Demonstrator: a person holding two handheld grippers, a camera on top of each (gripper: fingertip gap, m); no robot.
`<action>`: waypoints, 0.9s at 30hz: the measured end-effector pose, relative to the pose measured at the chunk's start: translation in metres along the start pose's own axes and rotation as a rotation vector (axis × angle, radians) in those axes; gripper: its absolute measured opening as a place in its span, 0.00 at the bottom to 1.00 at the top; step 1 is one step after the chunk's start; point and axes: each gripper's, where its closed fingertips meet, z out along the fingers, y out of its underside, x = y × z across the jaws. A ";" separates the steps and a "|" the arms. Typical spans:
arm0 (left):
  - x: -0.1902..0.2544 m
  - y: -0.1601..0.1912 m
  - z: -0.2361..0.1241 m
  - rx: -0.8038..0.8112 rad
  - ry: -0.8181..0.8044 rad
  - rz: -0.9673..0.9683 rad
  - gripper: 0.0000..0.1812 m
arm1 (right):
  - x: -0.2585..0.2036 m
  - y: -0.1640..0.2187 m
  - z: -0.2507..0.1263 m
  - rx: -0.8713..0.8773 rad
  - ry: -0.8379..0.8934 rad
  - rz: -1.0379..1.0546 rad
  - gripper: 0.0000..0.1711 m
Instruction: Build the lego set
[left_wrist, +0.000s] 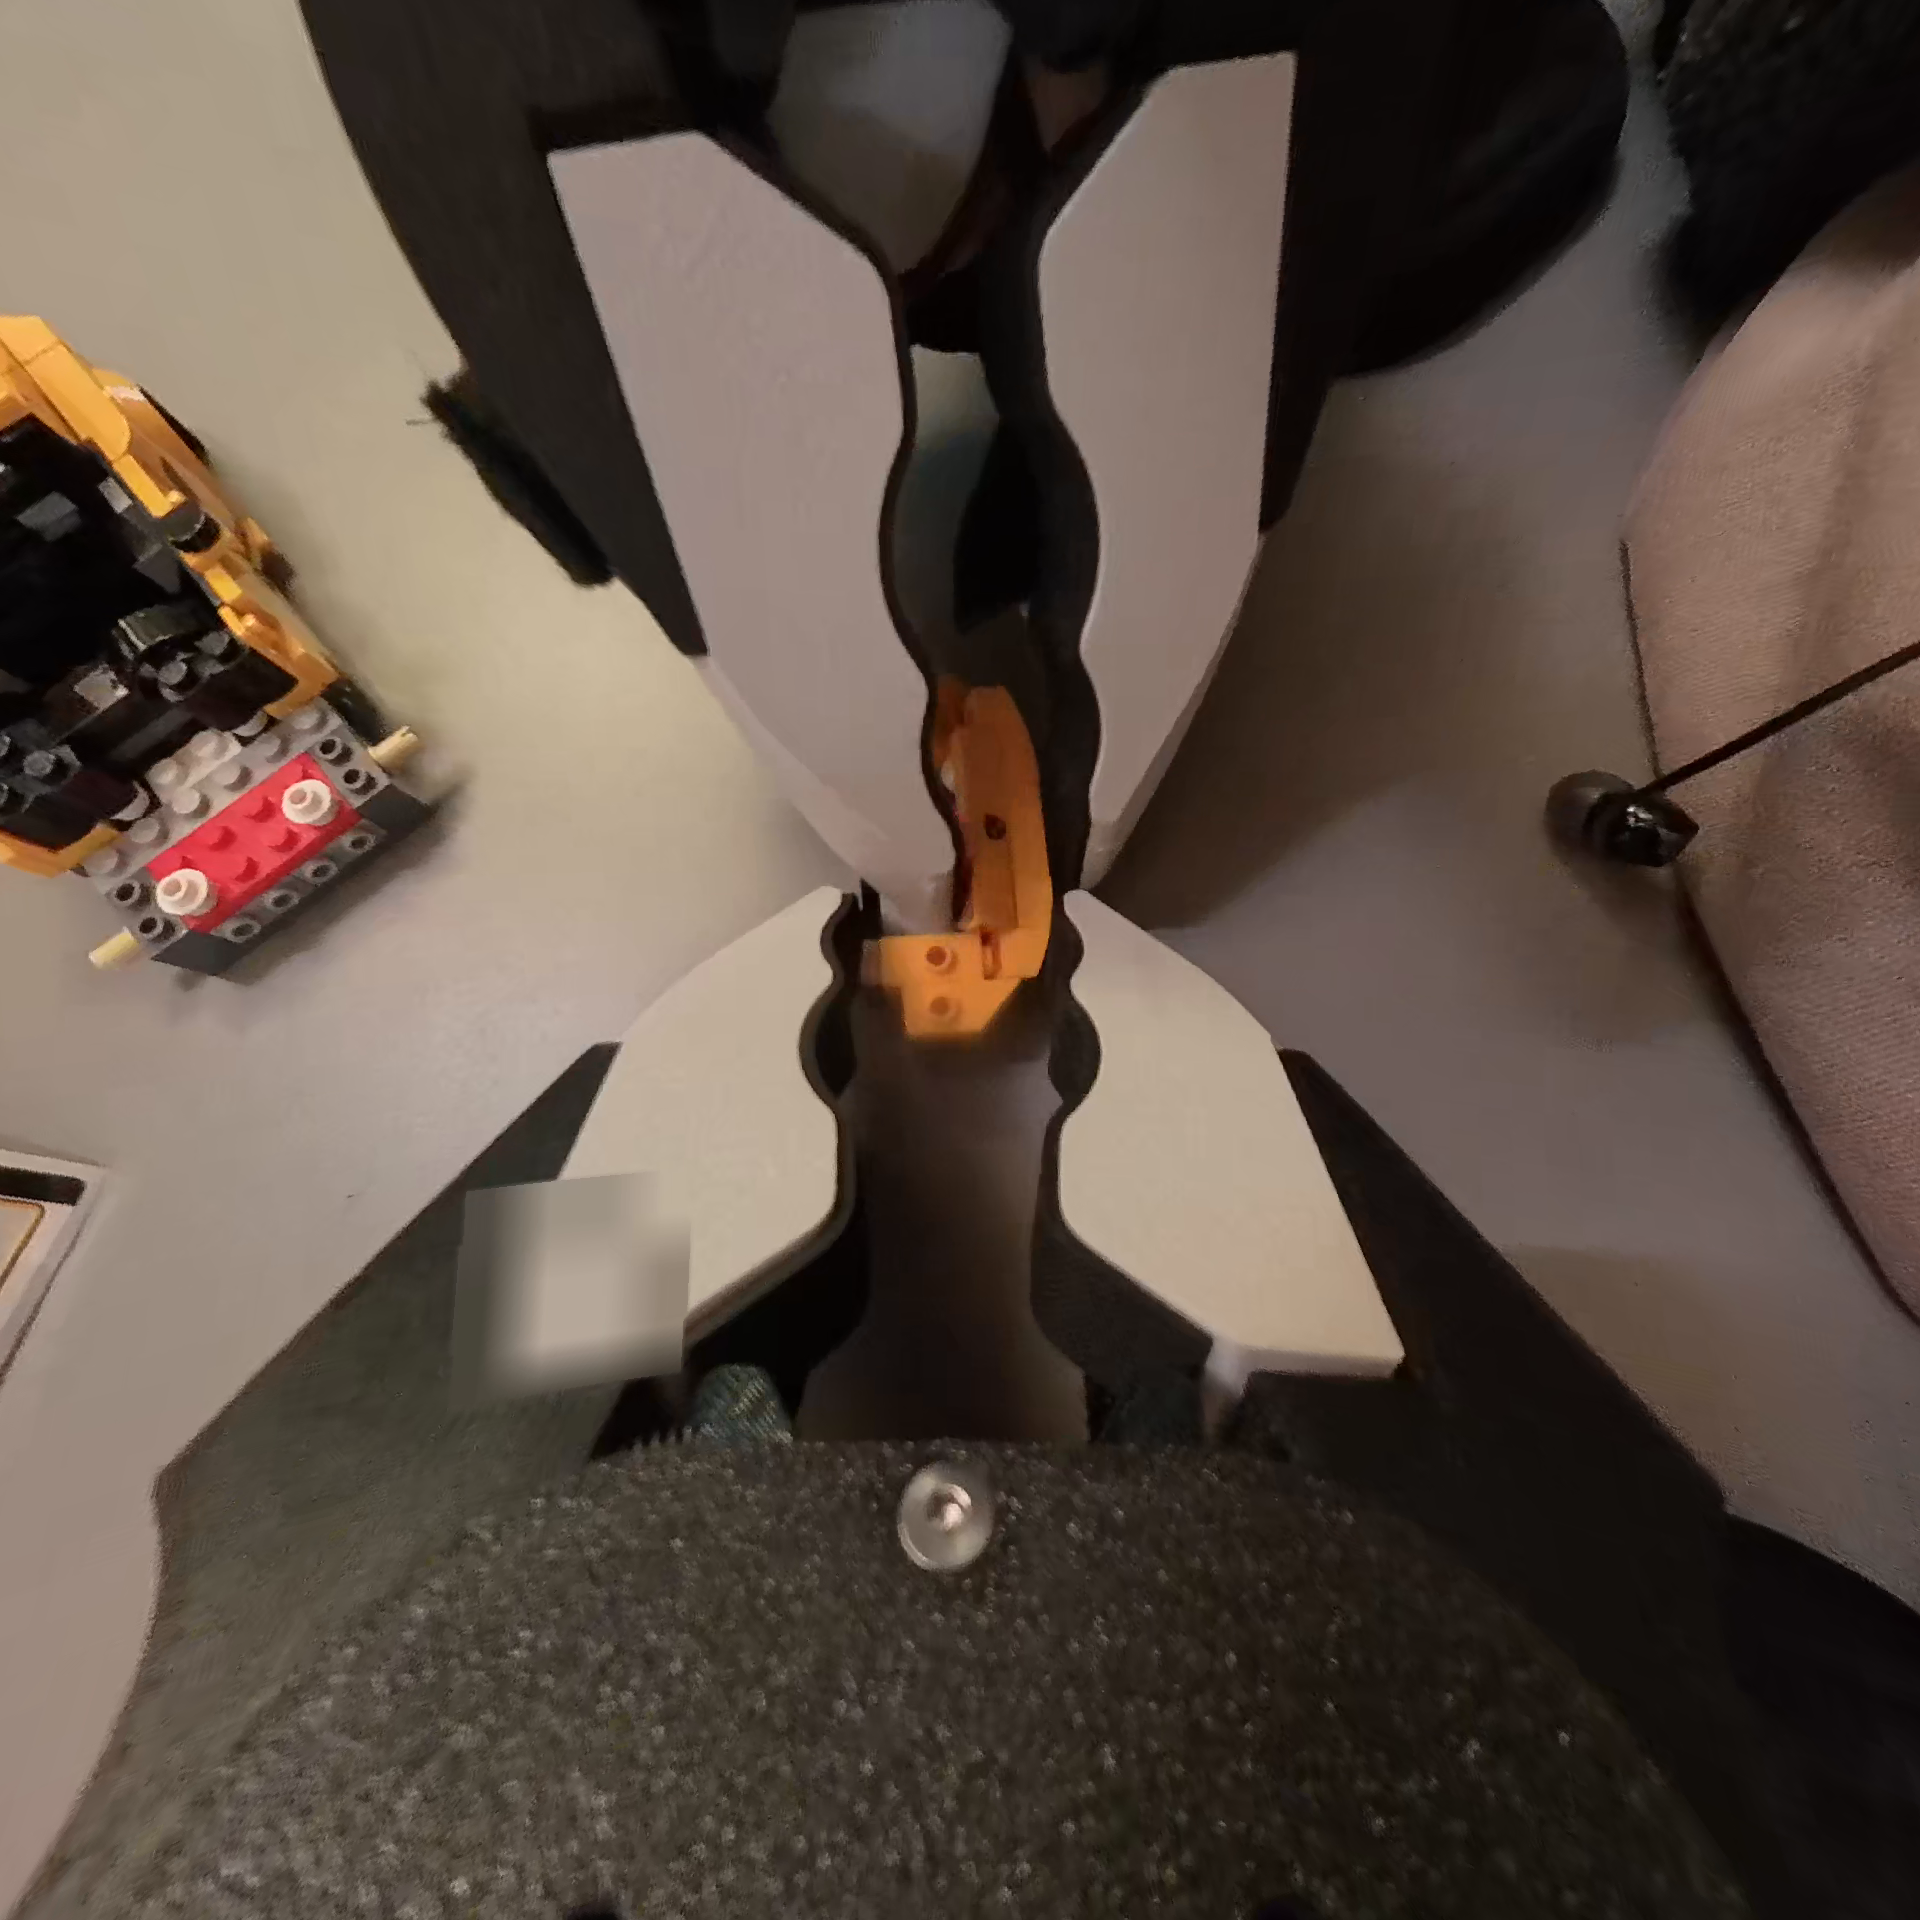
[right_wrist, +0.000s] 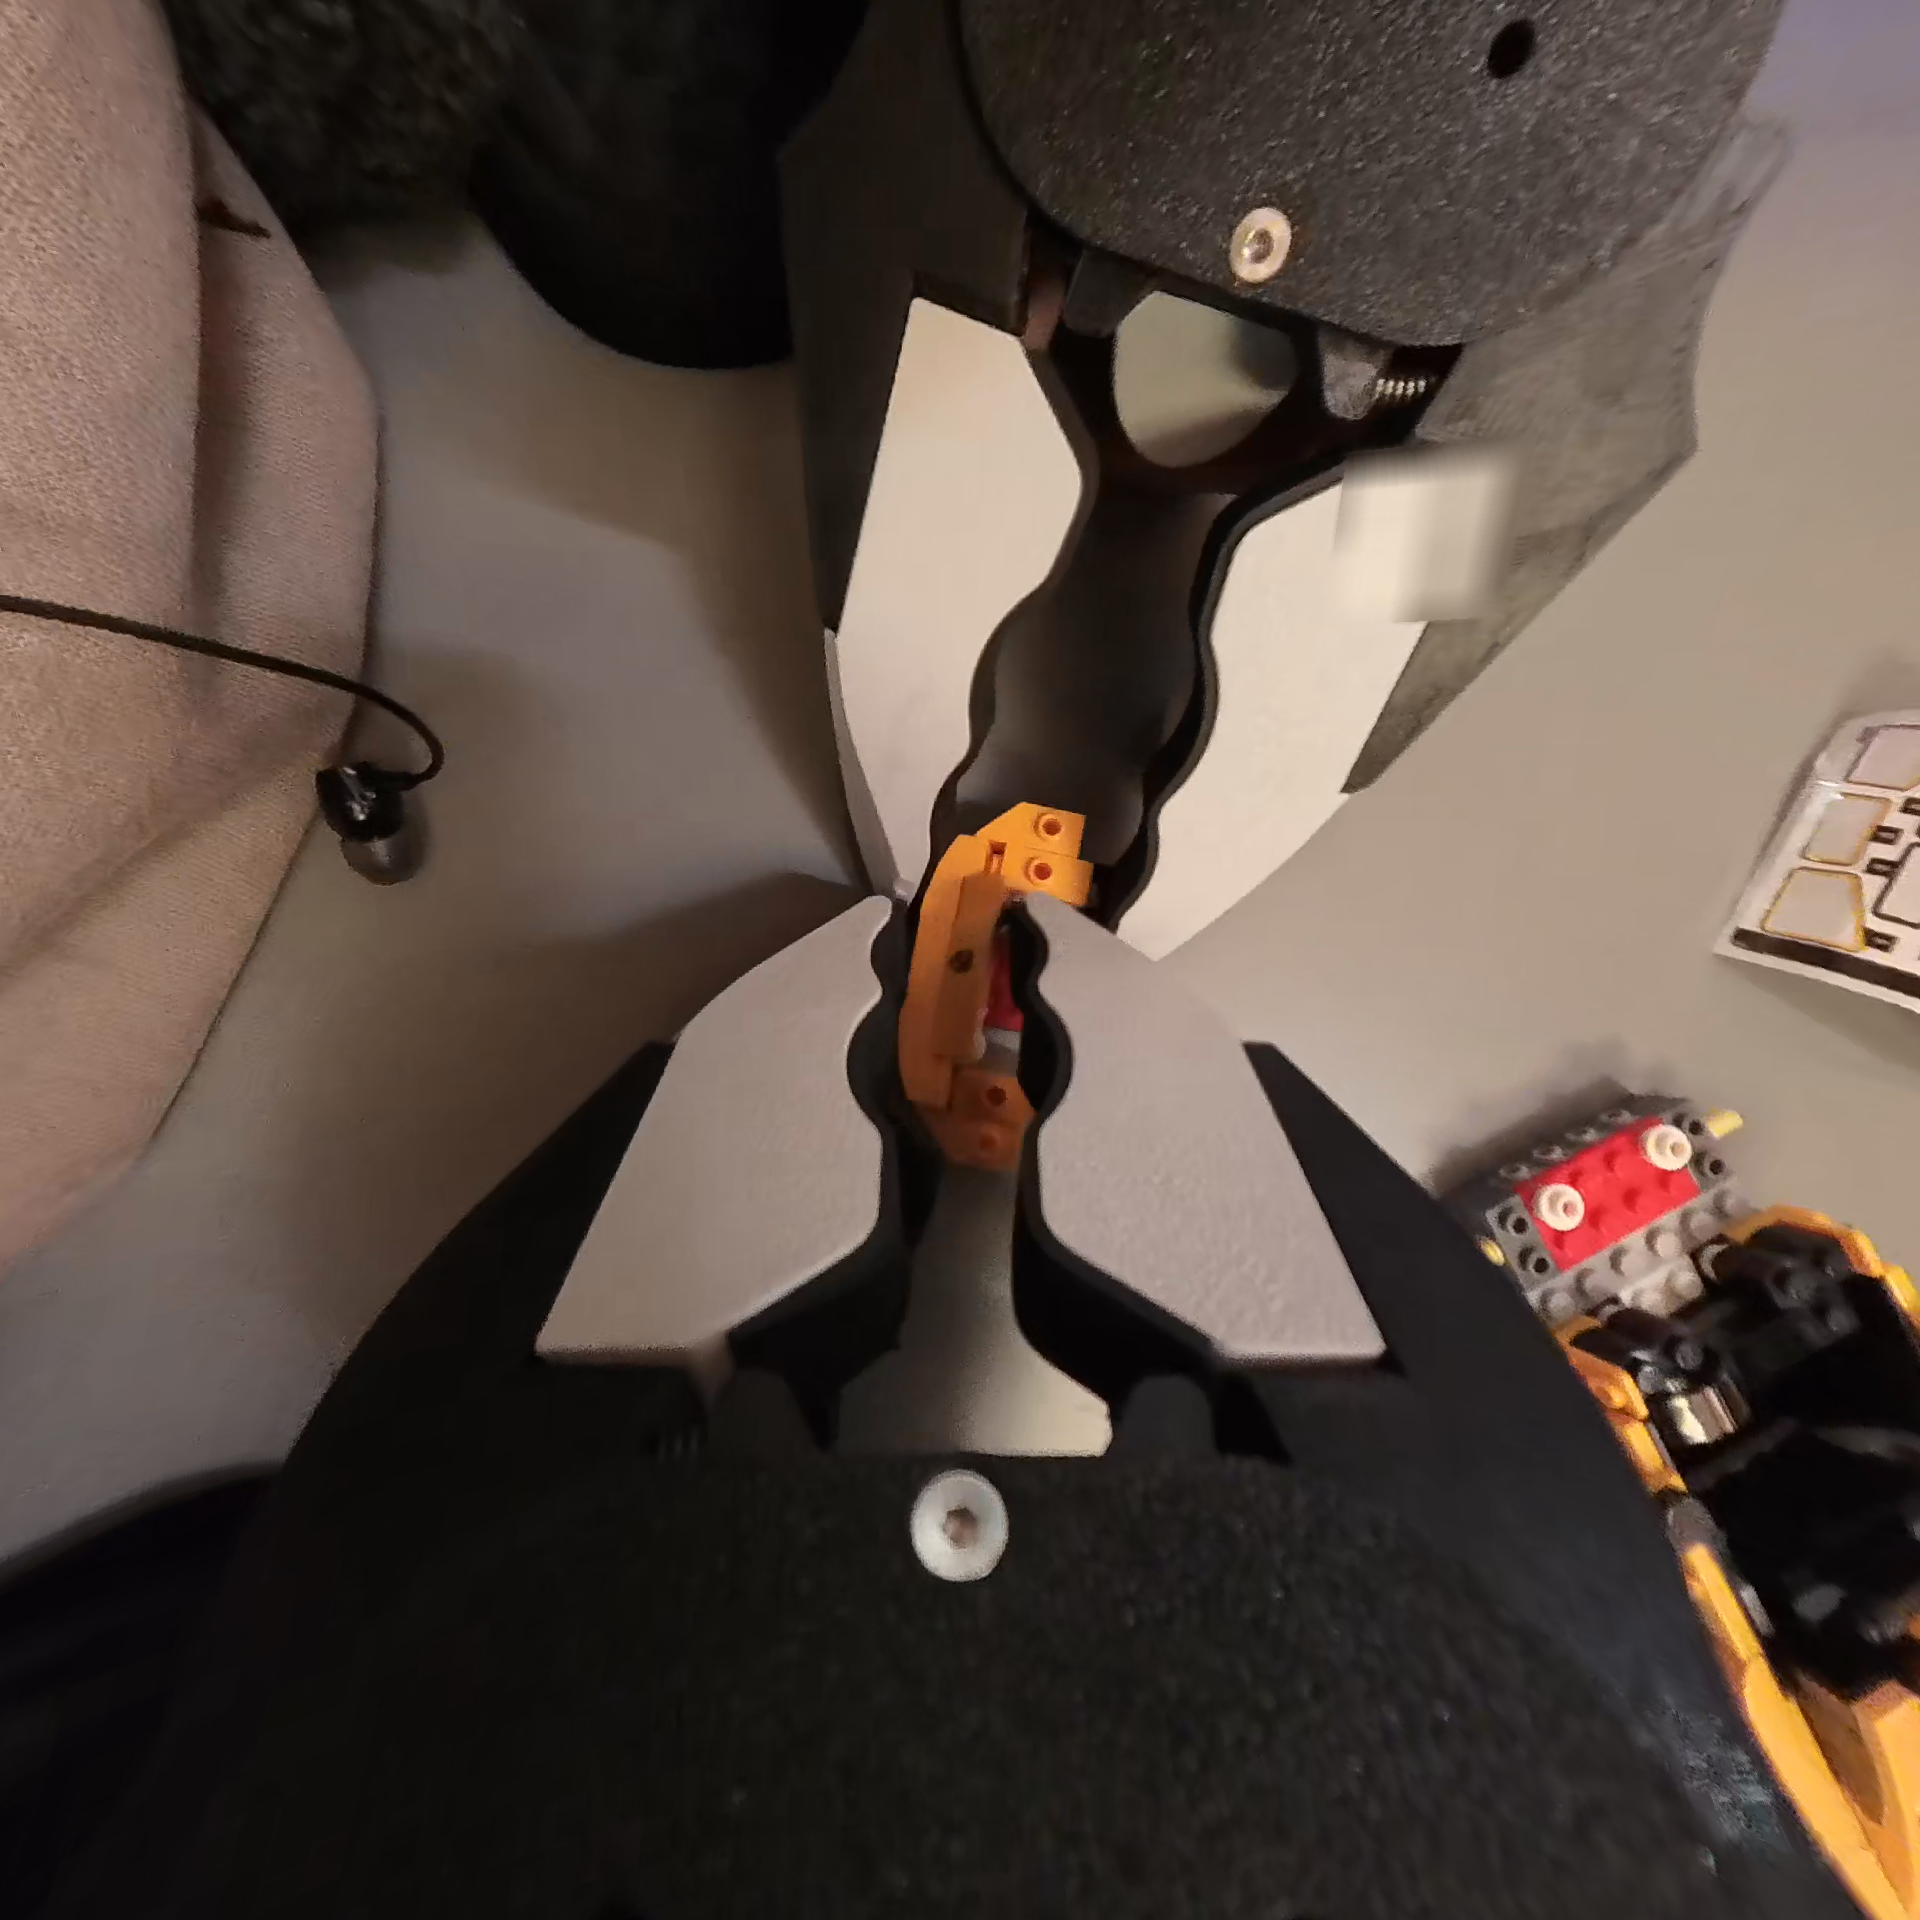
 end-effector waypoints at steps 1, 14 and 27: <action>0.000 0.000 0.000 0.000 0.000 -0.004 0.19 | 0.000 0.000 0.000 0.005 -0.003 0.002 0.10; -0.006 -0.009 -0.015 0.061 -0.058 0.034 0.26 | 0.000 -0.008 -0.025 0.173 0.048 0.101 0.09; 0.017 -0.050 -0.038 0.265 -0.050 0.080 0.11 | -0.011 -0.038 -0.051 0.362 0.112 0.093 0.08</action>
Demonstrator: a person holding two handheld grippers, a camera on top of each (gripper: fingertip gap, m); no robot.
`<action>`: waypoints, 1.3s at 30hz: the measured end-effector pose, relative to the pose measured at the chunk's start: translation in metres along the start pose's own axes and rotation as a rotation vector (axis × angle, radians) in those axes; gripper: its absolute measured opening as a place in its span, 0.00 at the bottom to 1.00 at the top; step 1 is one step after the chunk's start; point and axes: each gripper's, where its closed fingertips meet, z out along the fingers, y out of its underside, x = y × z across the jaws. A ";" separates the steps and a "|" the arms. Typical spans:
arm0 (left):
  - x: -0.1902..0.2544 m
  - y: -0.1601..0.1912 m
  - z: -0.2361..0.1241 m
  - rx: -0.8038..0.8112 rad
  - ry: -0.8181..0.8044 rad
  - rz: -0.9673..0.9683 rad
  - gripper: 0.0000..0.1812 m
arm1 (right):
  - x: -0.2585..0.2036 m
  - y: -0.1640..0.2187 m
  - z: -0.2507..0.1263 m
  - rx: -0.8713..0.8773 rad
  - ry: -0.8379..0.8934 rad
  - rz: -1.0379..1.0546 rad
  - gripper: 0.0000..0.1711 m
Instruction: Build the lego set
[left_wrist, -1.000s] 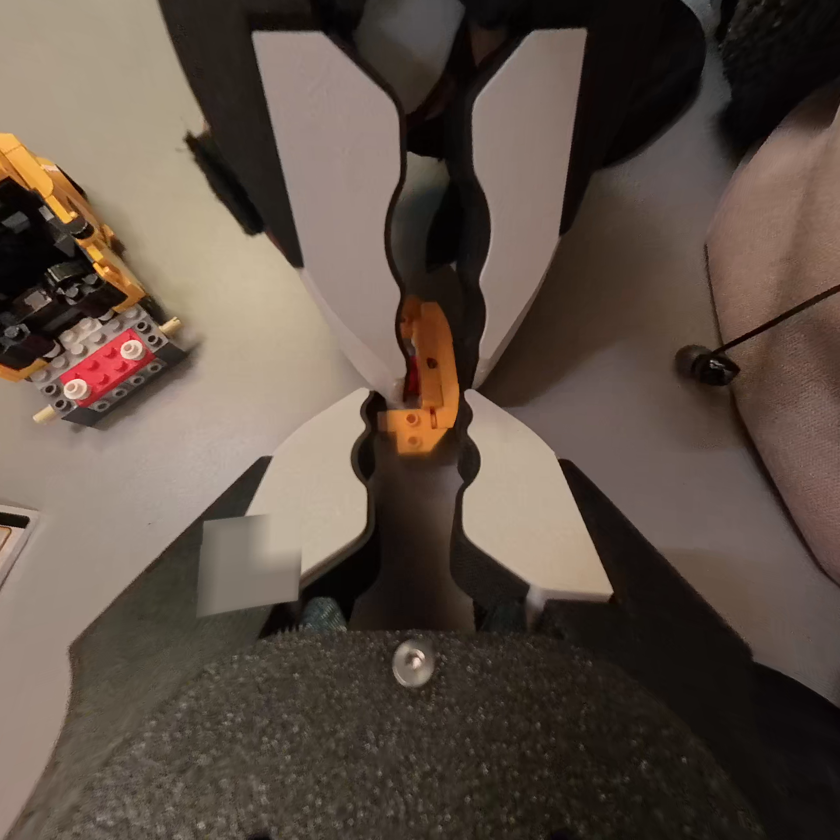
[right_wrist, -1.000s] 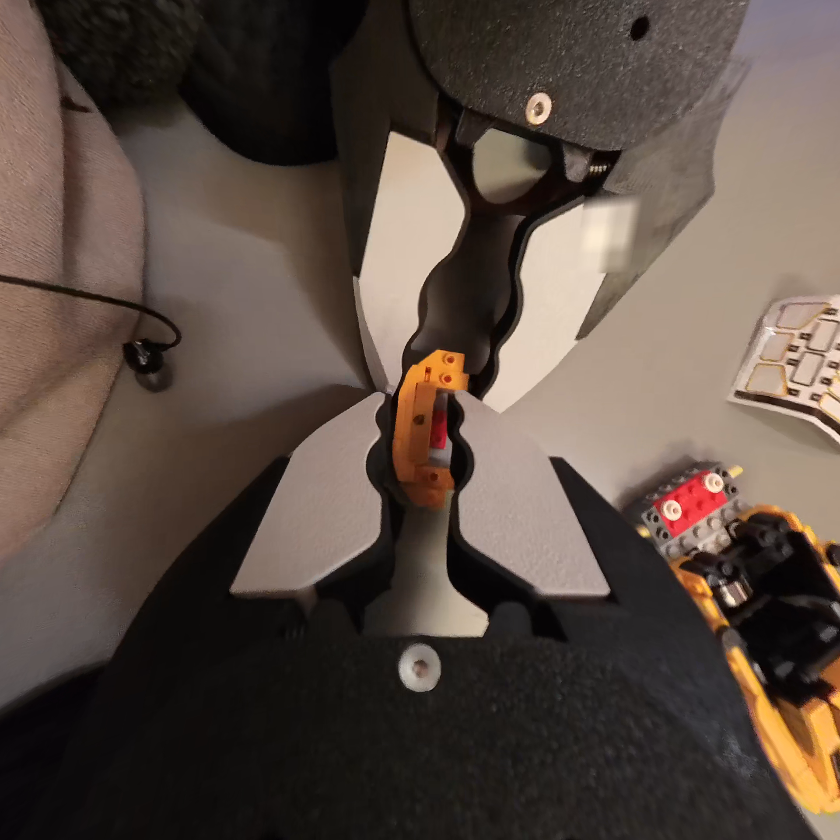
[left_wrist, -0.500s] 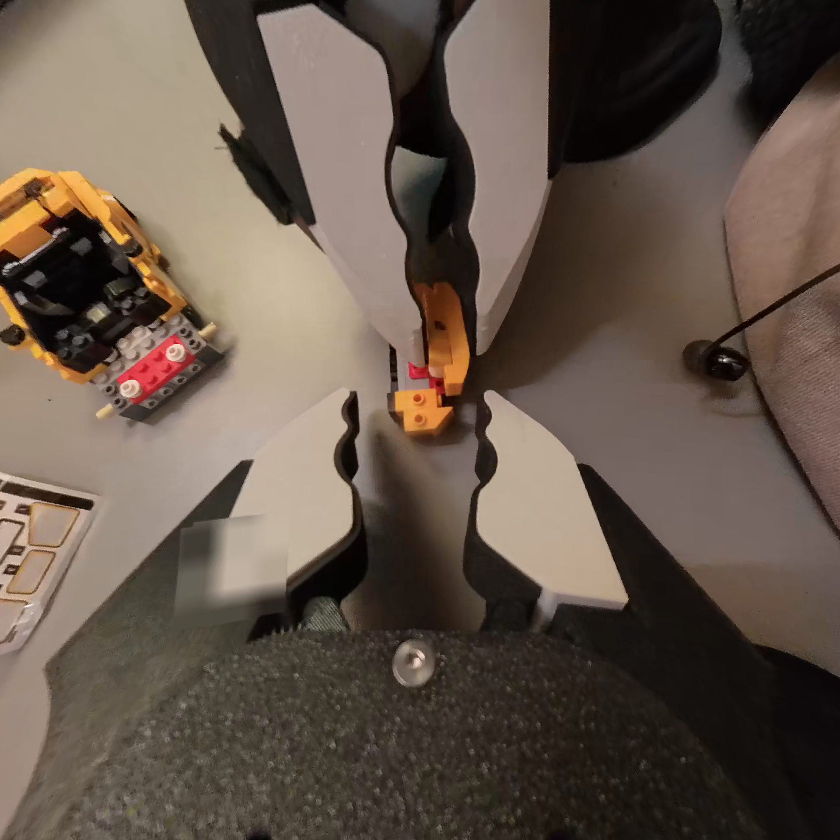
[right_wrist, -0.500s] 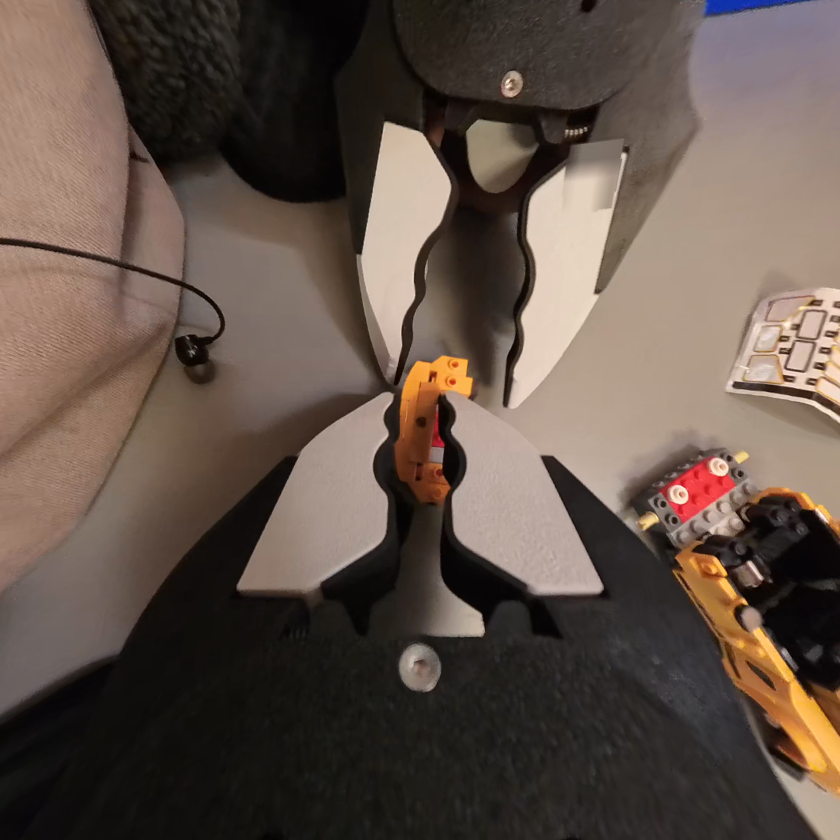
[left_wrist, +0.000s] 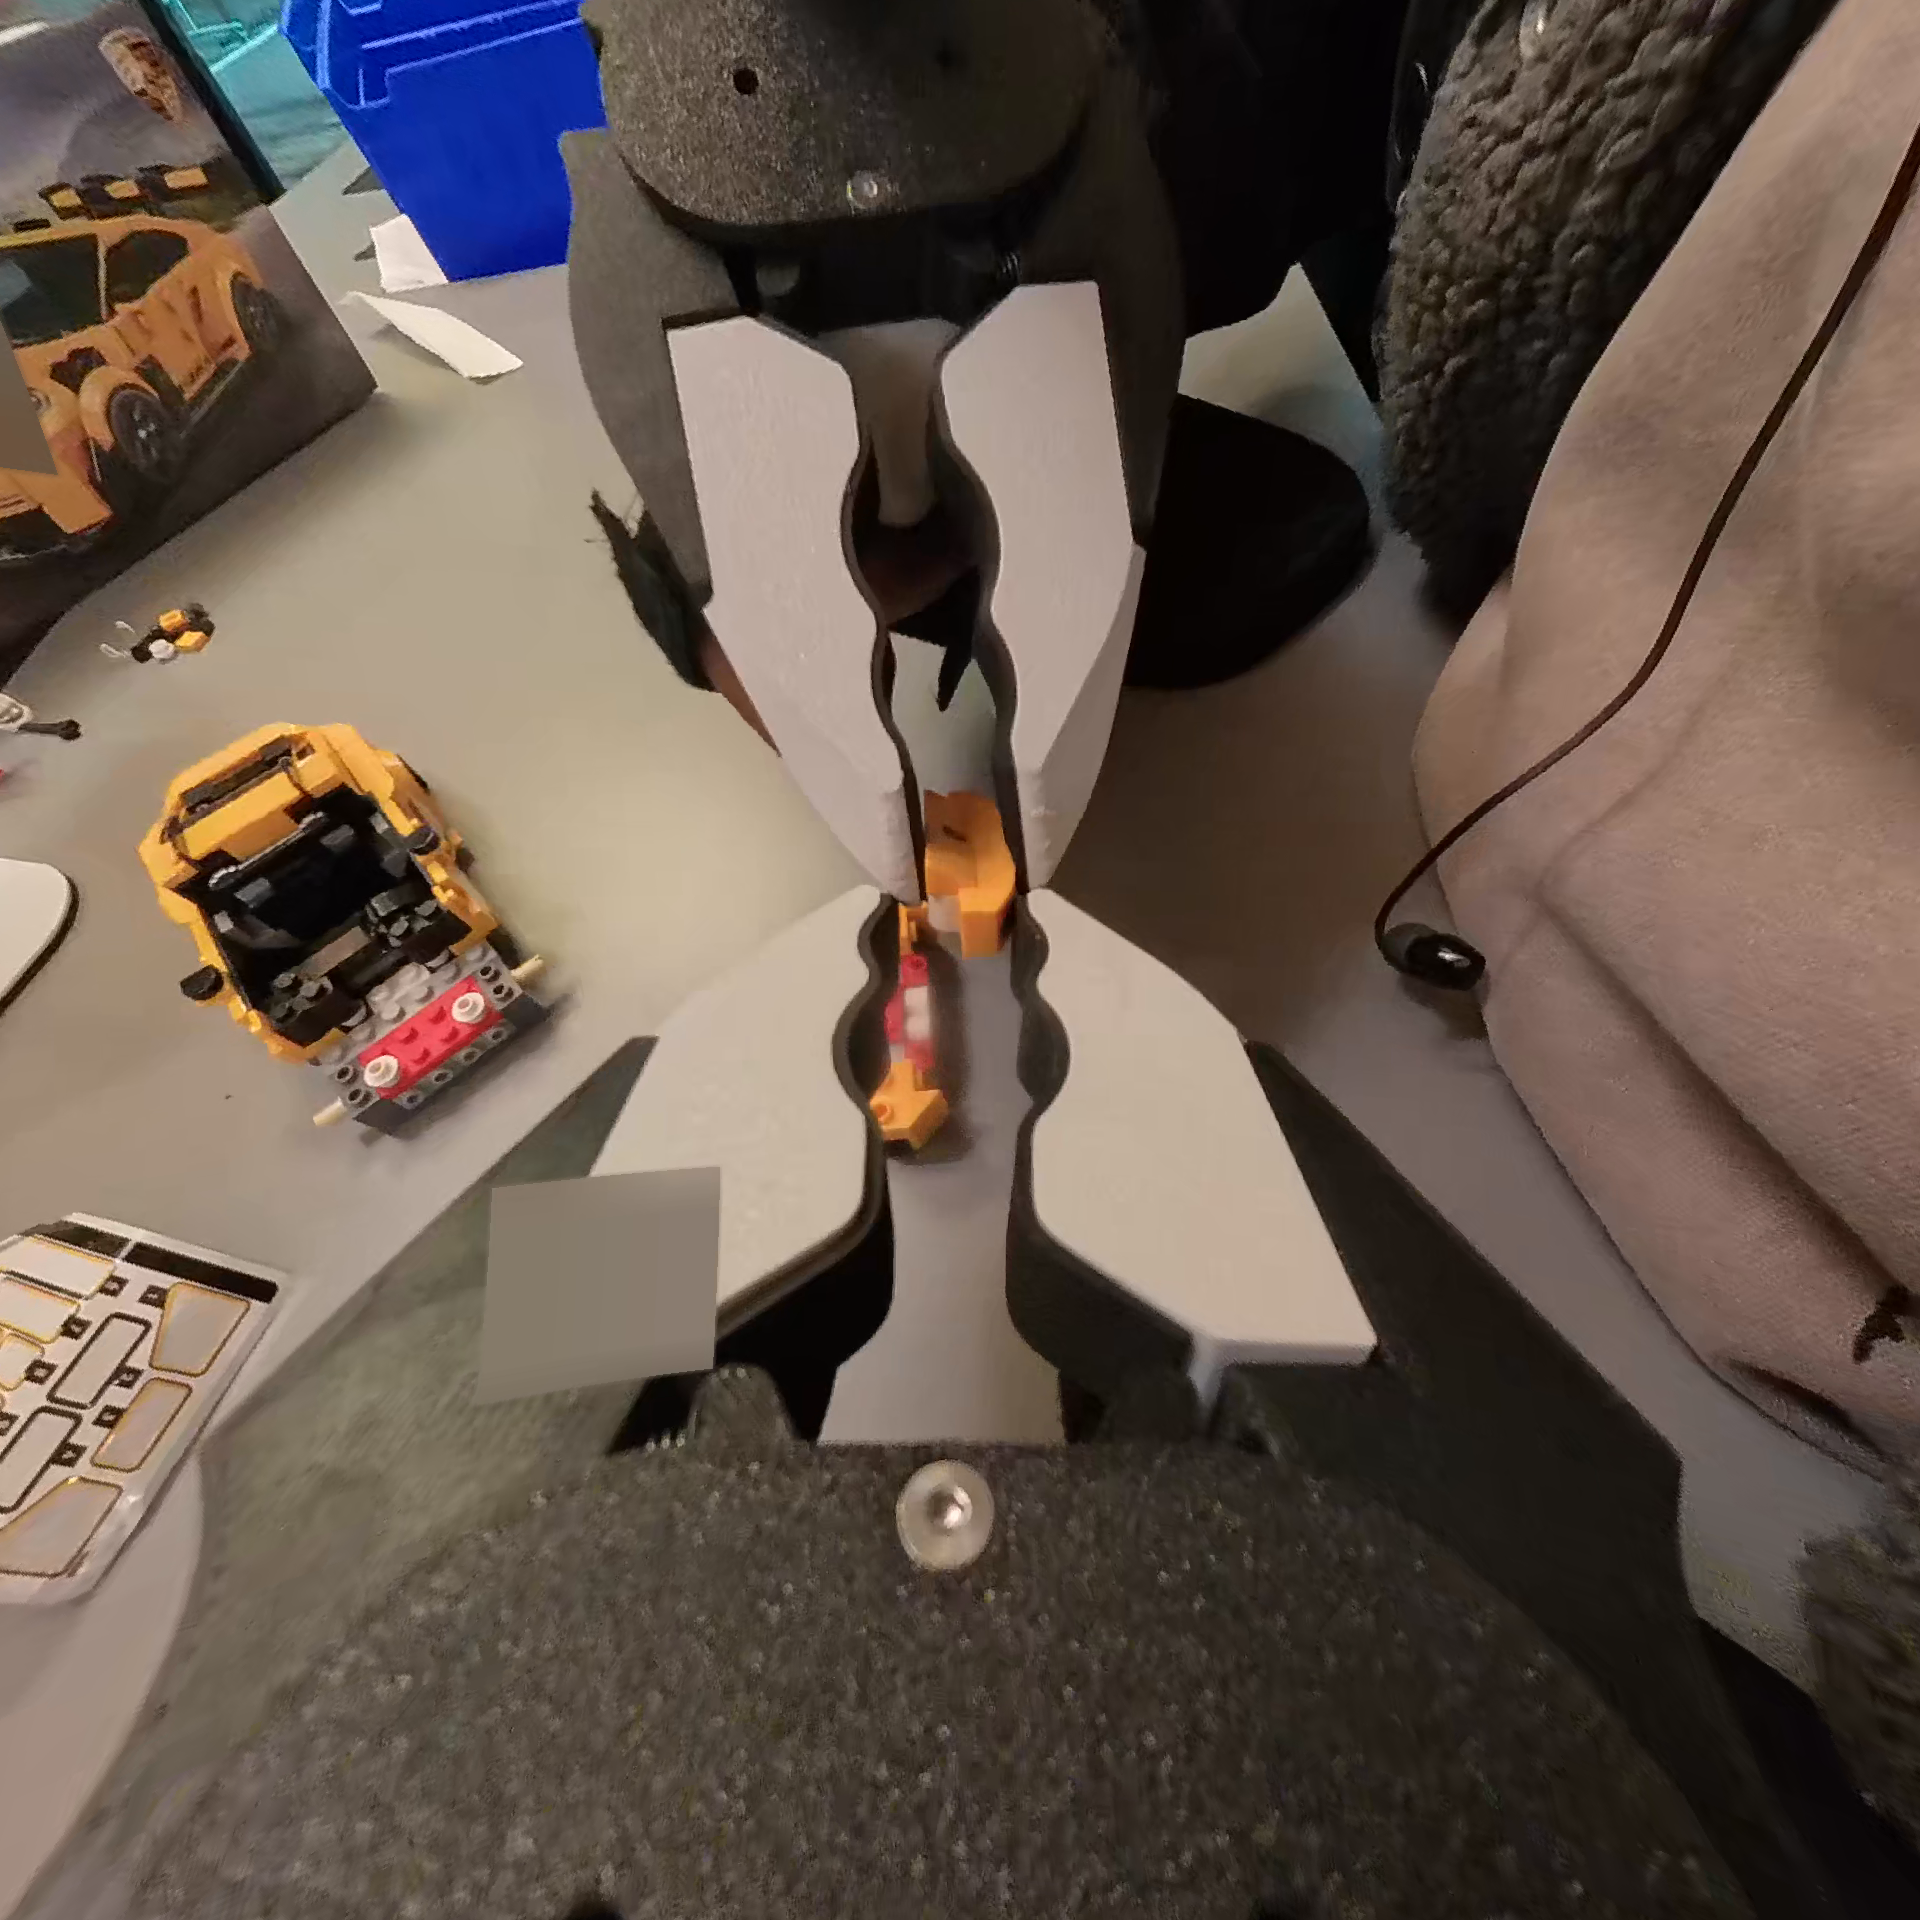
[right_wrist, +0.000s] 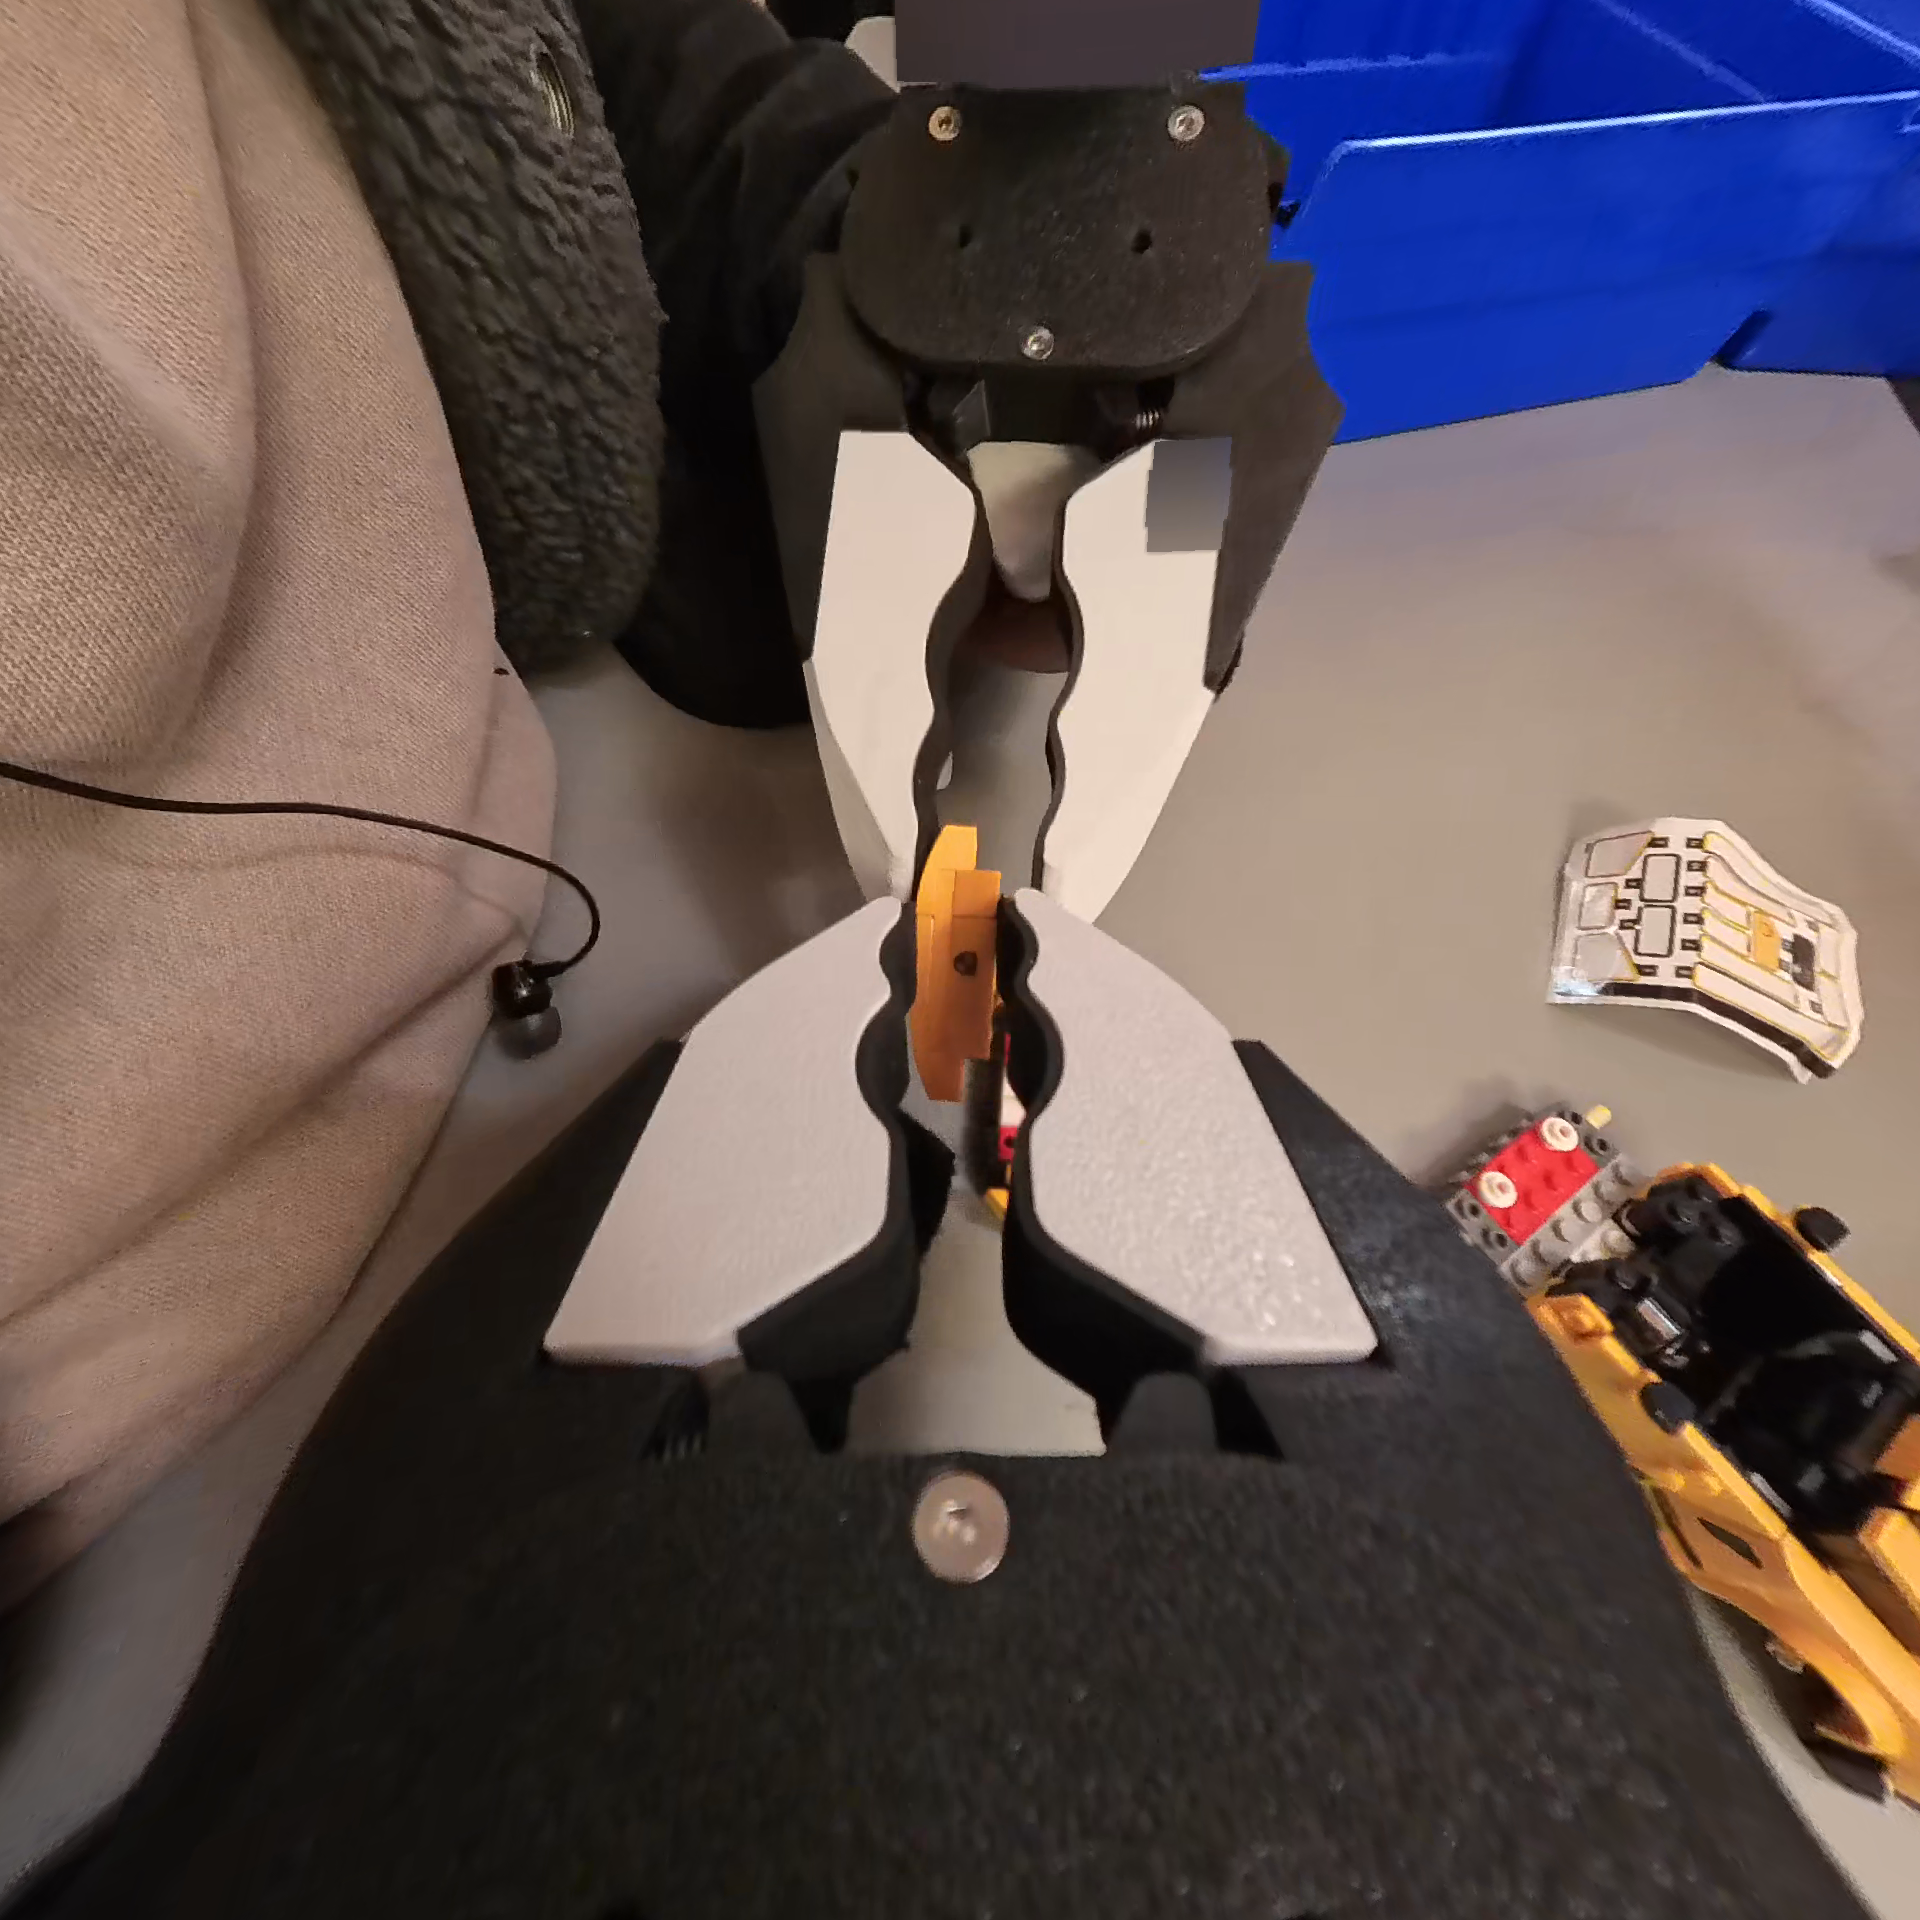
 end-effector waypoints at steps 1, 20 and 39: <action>0.001 0.000 0.000 -0.003 0.000 0.002 0.11 | -0.001 0.000 0.000 -0.001 0.004 0.000 0.08; -0.004 0.012 0.003 -0.055 -0.015 0.033 0.15 | 0.005 0.014 0.008 -0.070 0.078 -0.024 0.08; -0.011 0.054 0.014 -0.209 0.116 -0.005 0.20 | 0.028 0.052 0.039 -0.506 -0.070 0.055 0.08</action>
